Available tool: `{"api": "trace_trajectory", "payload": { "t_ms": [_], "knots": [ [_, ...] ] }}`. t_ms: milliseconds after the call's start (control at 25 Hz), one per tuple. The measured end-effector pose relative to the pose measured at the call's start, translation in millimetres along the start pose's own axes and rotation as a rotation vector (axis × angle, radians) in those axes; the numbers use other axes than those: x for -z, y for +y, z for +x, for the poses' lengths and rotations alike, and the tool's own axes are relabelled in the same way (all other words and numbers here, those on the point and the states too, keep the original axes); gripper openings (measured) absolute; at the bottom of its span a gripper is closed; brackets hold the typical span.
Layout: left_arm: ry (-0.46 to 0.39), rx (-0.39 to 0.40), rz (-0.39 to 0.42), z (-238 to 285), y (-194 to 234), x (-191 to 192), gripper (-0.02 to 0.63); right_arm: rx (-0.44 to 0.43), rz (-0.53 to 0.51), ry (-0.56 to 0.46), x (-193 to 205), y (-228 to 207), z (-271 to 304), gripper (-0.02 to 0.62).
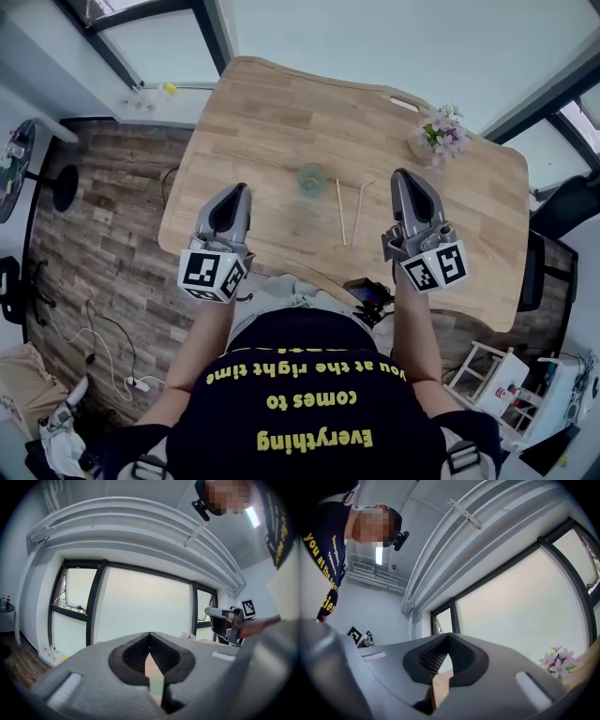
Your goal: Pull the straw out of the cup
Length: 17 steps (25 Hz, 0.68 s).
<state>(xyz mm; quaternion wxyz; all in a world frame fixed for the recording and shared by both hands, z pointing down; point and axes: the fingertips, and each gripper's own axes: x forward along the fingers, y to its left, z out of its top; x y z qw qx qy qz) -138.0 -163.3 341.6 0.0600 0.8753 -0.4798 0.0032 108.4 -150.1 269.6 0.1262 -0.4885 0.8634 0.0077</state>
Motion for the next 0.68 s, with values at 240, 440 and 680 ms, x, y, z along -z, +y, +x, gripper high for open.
{"api": "trace_trajectory", "payload": {
  "t_ms": [240, 440, 680],
  "knots": [
    [0.003, -0.004, -0.003, 0.9, 2.8, 1.7, 0.000, 0.004, 0.004, 0.002, 3.0, -1.0, 1.0, 0.006],
    [0.003, -0.005, -0.007, 2.3, 3.5, 1.9, 0.000, 0.001, 0.002, -0.001, 4.2, -0.6, 1.0, 0.006],
    [0.011, 0.000, -0.007, -0.4, -2.5, 1.1, 0.000, 0.008, 0.027, 0.005, 5.5, -0.5, -5.9, 0.006]
  ]
}}
